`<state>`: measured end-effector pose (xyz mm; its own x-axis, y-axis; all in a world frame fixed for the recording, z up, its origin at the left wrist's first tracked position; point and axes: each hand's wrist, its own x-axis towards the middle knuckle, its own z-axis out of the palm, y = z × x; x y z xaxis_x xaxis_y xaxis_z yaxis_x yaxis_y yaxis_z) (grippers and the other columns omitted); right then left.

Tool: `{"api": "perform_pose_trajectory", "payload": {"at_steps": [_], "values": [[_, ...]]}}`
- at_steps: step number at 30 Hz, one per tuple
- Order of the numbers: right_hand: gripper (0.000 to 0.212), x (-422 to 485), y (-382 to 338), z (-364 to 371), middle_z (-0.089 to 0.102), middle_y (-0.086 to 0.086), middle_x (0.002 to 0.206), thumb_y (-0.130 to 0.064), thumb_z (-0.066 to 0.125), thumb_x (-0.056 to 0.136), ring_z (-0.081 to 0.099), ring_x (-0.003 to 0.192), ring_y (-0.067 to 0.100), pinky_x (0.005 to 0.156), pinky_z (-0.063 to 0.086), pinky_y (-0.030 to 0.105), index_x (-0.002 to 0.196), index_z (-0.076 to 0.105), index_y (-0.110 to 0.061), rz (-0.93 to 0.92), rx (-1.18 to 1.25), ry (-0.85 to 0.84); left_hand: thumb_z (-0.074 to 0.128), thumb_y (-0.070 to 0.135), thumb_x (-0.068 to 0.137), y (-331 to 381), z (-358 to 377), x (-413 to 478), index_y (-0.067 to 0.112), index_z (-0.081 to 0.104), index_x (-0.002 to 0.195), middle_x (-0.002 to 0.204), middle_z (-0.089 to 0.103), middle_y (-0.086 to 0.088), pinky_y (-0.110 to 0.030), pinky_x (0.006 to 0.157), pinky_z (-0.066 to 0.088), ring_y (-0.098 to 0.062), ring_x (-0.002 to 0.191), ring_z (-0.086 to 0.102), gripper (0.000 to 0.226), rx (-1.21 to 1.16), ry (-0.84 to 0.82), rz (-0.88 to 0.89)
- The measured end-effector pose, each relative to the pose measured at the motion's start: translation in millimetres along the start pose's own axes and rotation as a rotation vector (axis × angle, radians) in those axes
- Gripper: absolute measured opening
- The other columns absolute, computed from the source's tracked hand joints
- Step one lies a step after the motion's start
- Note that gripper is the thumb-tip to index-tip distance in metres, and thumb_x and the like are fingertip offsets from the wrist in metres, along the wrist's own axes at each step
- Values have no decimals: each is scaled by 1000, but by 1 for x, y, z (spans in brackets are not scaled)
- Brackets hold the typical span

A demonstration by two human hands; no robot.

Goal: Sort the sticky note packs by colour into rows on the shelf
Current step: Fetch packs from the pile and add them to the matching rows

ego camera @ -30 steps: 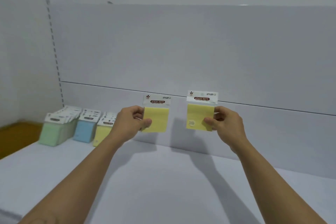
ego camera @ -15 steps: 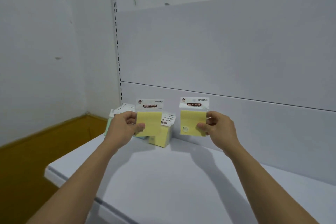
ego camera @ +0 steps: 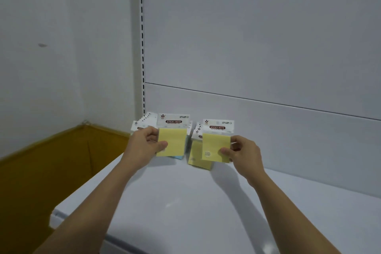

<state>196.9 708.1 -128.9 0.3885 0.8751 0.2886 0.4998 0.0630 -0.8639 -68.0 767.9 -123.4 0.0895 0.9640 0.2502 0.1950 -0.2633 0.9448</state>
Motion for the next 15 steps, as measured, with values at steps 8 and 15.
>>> {"api": "perform_pose_trajectory", "payload": {"at_steps": [8,15], "values": [[23,-7,15,44,68,2,78,-14,80,73,66,73,28,74,55,40,77,64,-31,101,-66,84,74,-7,74,-31,21,19,11,66,88,77,70,-8,-22,60,53,-18,64,68,23,-47,-170,-1],[27,-2,22,65,61,-5,77,-15,81,72,60,74,18,67,48,26,86,59,-23,112,-150,134,74,-3,77,-67,30,14,8,65,89,78,68,-7,-22,66,53,-25,74,67,19,-8,-122,-38]]}}
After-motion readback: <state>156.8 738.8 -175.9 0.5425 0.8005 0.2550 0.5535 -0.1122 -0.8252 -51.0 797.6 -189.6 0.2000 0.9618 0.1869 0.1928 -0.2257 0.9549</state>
